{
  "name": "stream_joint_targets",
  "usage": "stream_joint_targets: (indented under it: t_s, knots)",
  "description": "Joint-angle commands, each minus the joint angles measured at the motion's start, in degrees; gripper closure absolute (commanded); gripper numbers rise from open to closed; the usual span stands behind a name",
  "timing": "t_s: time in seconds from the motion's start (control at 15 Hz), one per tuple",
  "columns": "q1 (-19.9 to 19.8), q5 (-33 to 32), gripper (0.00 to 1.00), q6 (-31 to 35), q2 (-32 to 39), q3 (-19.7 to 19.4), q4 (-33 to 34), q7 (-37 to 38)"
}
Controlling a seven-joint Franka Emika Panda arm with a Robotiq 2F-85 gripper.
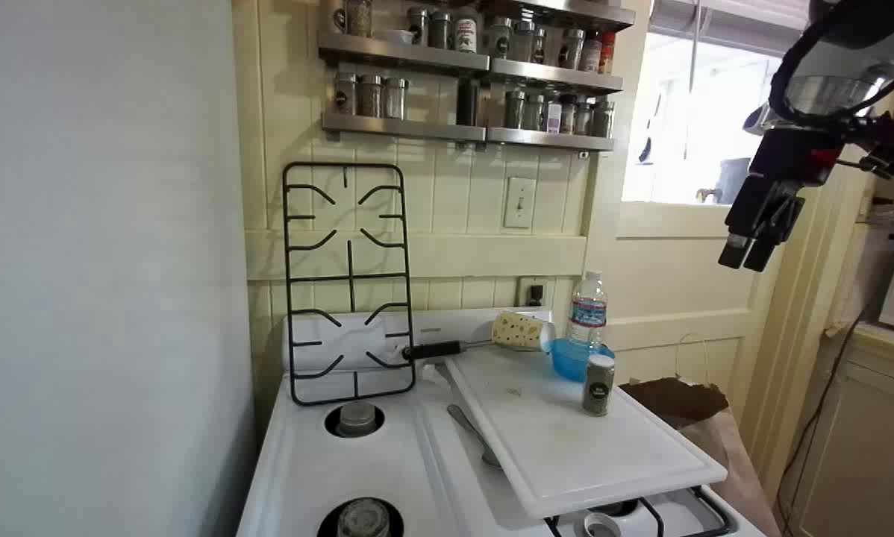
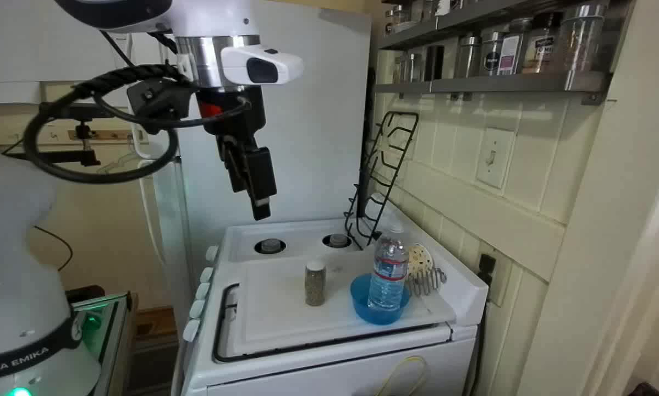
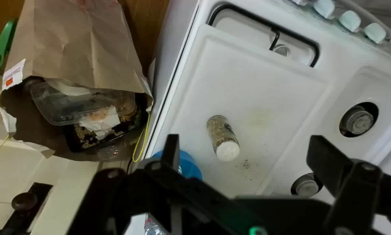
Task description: Remove the bottle from the blue bowl, then move the blue bowl to the left, then move the bottle at the right to the left
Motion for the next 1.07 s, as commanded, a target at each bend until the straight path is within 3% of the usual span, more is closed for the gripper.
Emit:
stream_joint_targets:
  t_s: [0.0,0.13,0.33,0.53,0.73,1.0]
  knots:
    - [-0.53,0.38,0.00,-0.11,0.16,0.44,0.11,-0.31]
    - [-0.36,2.26,0.00,0.86,0.53,0.39,0.13,1.60]
    - [0.27,8.28,0.00,11.18,3.48,2.01,0.28,9.53]
    - [0.23,10.39,0.00,25.14,8.47,5.54,0.80,15.35]
    - [-2.12,5.12,0.00,33.74,17.65,11.22,4.03,21.18]
    - [-5.53,-1.43,0.00,33.25,26.43,15.51,9.35,29.77]
